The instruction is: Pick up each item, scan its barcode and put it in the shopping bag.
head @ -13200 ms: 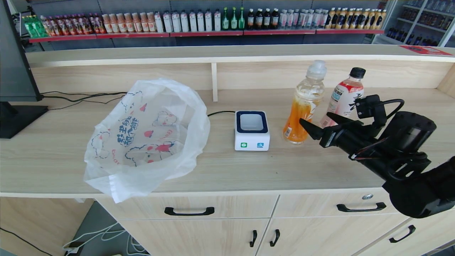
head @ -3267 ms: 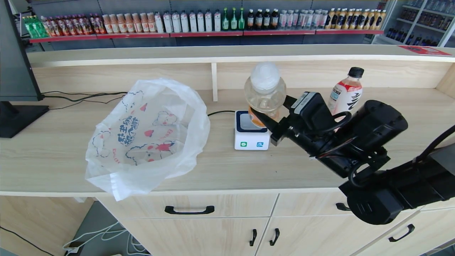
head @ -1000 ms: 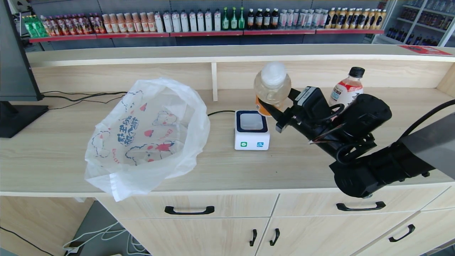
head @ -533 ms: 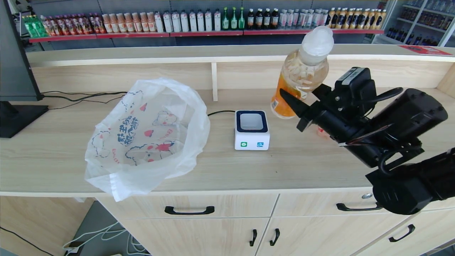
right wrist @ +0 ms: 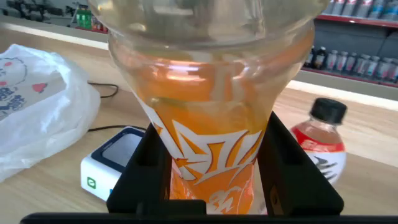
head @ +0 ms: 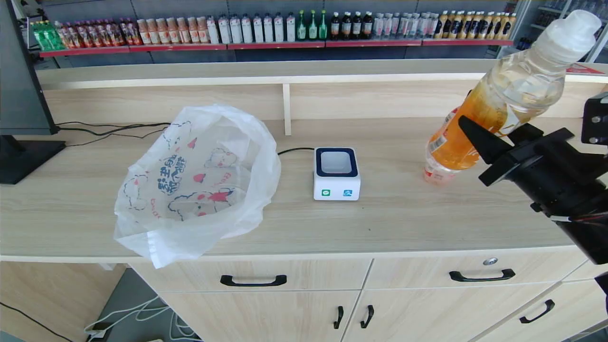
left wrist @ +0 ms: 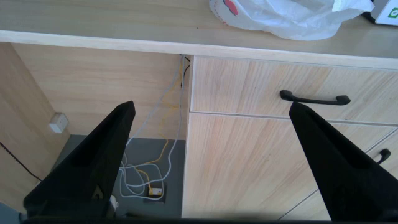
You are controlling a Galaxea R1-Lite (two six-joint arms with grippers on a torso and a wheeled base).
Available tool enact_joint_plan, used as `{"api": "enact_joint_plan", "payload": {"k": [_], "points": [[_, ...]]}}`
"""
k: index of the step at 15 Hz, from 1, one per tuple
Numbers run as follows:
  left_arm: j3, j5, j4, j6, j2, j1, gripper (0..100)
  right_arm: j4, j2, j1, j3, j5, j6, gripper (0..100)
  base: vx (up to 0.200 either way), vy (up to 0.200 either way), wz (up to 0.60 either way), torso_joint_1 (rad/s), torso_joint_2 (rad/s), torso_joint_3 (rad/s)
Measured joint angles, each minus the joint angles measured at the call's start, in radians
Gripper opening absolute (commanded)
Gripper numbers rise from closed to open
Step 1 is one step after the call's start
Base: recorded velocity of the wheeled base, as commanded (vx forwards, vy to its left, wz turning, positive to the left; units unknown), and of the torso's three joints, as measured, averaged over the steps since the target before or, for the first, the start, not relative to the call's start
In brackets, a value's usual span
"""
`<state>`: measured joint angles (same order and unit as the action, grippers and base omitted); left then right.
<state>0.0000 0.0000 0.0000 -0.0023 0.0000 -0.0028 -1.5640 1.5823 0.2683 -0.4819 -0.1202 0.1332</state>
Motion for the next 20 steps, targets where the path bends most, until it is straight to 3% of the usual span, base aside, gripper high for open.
{"api": "enact_joint_plan", "payload": {"k": [2,5,11,15,18,20], "points": [[0.0,0.0,0.0,0.0,0.0,0.0,100,-0.005,-0.039,-0.066,0.063,0.065,-0.058,0,0.0,0.0,0.0,0.0,0.0,0.0],[0.0,0.0,0.0,0.0,0.0,0.0,100,-0.006,-0.068,-0.15,0.095,0.079,-0.089,0,0.0,0.0,0.0,0.0,0.0,0.0],[0.0,0.0,0.0,0.0,0.0,-0.001,100,-0.007,-0.058,-0.169,0.053,0.075,-0.085,0,0.0,0.0,0.0,0.0,0.0,0.0],[0.0,0.0,0.0,-0.008,0.0,0.0,100,-0.005,-0.049,-0.171,0.047,0.076,-0.087,0,-0.2,0.0,0.0,0.012,0.01,0.004],[0.0,0.0,0.0,-0.005,0.0,0.0,100,-0.01,-0.051,-0.173,0.056,0.078,-0.088,0,0.0,0.0,0.0,0.0,0.0,0.0],[0.0,0.0,0.0,-0.006,0.0,-0.001,100,-0.011,-0.056,-0.171,0.063,0.077,-0.089,0,0.0,0.2,0.0,0.0,0.0,0.005]]}}
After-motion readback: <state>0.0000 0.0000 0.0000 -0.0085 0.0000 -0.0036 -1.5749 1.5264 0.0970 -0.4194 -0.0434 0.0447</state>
